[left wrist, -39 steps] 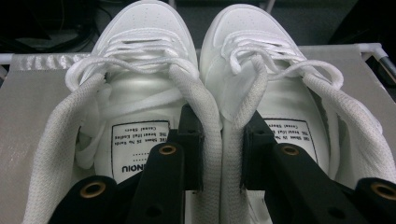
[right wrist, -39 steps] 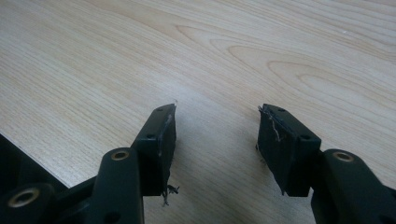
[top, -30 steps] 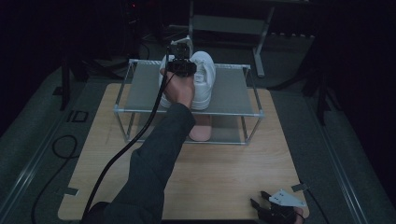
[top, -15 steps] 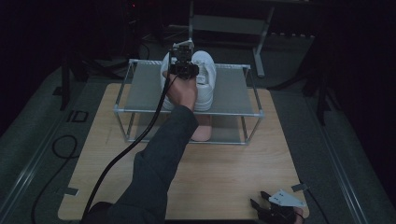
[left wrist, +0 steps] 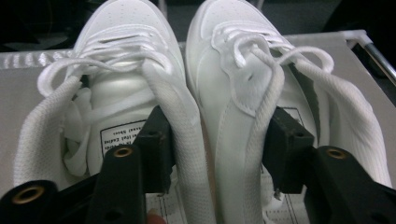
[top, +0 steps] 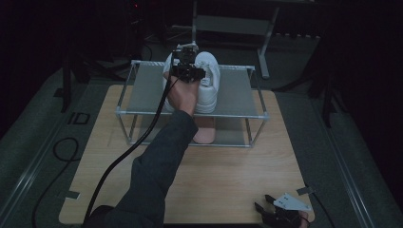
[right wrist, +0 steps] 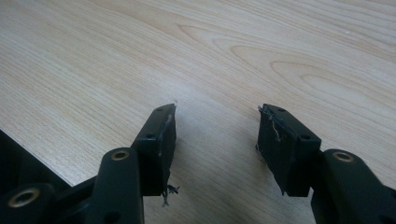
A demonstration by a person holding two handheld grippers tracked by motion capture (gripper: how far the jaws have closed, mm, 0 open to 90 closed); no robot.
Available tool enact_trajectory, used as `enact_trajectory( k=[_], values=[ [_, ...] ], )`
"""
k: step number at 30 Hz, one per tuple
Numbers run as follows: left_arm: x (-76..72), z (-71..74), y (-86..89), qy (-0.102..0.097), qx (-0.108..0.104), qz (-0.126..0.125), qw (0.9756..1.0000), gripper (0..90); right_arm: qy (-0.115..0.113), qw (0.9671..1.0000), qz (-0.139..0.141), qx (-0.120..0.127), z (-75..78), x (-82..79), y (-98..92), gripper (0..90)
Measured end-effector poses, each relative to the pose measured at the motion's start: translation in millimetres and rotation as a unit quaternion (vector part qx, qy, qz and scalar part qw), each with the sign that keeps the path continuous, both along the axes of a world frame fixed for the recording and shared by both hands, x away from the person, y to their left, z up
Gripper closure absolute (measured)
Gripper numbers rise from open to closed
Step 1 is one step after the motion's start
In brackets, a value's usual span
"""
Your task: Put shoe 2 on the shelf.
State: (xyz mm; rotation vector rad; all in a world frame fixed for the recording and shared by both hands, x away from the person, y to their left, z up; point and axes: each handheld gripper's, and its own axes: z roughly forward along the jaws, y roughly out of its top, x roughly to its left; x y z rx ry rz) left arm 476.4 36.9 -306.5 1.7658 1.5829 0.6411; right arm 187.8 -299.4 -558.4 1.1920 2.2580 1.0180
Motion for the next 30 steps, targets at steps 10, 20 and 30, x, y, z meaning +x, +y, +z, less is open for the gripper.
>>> enact_trajectory(
  k=[10,20,30],
  values=[
    [-5.3,3.0,8.0,-0.013,-0.004,-0.05,0.9987,42.6,-0.001,1.0,0.001,0.0,-0.1,-0.1,0.1,46.0],
    [-10.1,4.7,15.9,-0.02,0.019,-0.095,0.9951,43.7,-0.001,1.0,0.001,0.0,-0.2,-0.2,0.2,46.0],
    [-21.6,13.8,26.3,-0.055,0.024,-0.12,0.991,55.4,-0.001,1.0,0.001,0.0,-0.2,-0.1,0.2,46.0]
  ],
)
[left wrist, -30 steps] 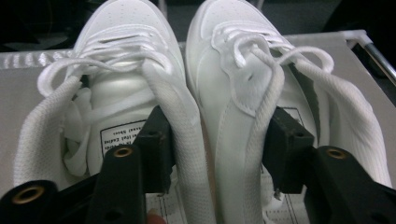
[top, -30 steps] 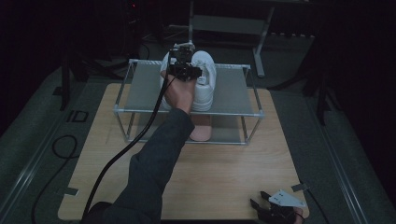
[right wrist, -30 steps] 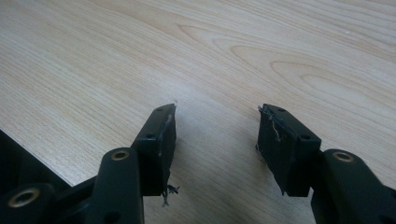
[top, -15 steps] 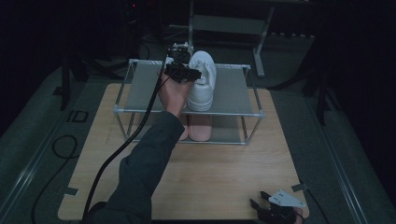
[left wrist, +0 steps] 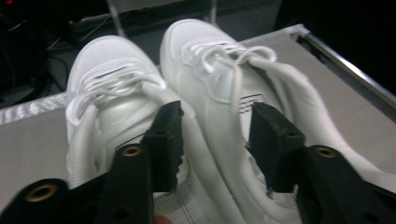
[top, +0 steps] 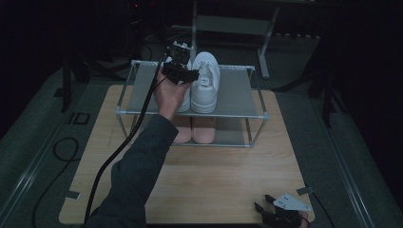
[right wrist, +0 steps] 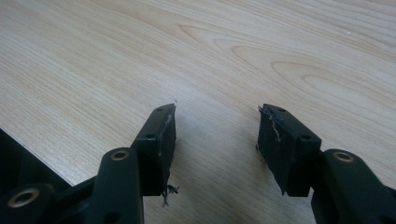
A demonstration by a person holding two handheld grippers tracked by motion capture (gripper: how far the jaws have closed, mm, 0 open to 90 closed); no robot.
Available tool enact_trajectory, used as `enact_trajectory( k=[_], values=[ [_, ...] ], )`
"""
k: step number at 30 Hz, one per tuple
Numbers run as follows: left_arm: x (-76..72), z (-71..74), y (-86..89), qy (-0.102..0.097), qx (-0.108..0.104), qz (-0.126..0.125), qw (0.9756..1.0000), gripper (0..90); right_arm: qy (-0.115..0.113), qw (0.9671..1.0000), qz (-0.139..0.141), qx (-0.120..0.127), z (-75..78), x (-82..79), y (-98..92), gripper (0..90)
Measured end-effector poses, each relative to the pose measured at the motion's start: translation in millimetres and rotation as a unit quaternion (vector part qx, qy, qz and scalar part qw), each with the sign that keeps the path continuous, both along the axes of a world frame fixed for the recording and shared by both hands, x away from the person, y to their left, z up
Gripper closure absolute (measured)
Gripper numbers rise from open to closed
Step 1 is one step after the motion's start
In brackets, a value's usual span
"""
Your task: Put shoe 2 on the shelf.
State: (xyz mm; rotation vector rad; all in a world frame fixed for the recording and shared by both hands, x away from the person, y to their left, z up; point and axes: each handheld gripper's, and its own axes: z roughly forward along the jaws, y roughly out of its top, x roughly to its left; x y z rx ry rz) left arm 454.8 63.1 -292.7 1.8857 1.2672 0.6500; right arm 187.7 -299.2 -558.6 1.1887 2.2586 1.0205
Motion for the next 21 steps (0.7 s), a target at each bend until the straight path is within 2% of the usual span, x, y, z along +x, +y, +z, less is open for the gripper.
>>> enact_trajectory(
  k=[1,4,7,10,12,13,15,16,21],
  values=[
    [-1.1,0.7,0.0,-0.003,0.001,-0.006,1.0,55.4,0.0,1.0,0.0,0.0,0.0,0.0,0.0,46.0],
    [-3.7,1.9,0.1,-0.008,0.006,-0.017,0.9998,65.1,0.0,1.0,0.0,0.0,-0.1,0.1,-0.1,46.0],
    [-6.9,2.3,-0.9,-0.013,0.005,-0.027,0.9995,68.0,0.0,1.0,0.0,0.0,-0.1,0.1,-0.1,46.0],
    [-13.0,3.7,-3.0,-0.025,0.009,-0.048,0.9985,76.7,0.0,1.0,0.001,0.0,-0.1,0.2,-0.2,45.9],
    [-14.1,4.0,-3.3,-0.027,0.009,-0.053,0.9982,77.8,0.0,1.0,0.001,0.0,-0.1,0.2,-0.2,45.9],
    [-15.2,4.4,-3.2,-0.029,0.009,-0.056,0.998,81.5,-0.001,1.0,0.001,0.0,-0.1,0.2,-0.2,46.0],
    [-16.5,4.6,-3.1,-0.033,0.007,-0.055,0.9979,83.8,-0.001,1.0,0.001,0.0,-0.1,0.2,-0.2,46.0],
    [-19.9,5.4,-1.5,-0.039,-0.008,-0.067,0.997,87.9,-0.001,1.0,0.001,0.0,-0.1,0.1,-0.2,46.0],
    [-23.4,4.4,-2.1,-0.039,-0.003,-0.084,0.9957,89.6,-0.001,1.0,0.001,0.001,-0.2,0.4,-0.4,46.0]
  ],
)
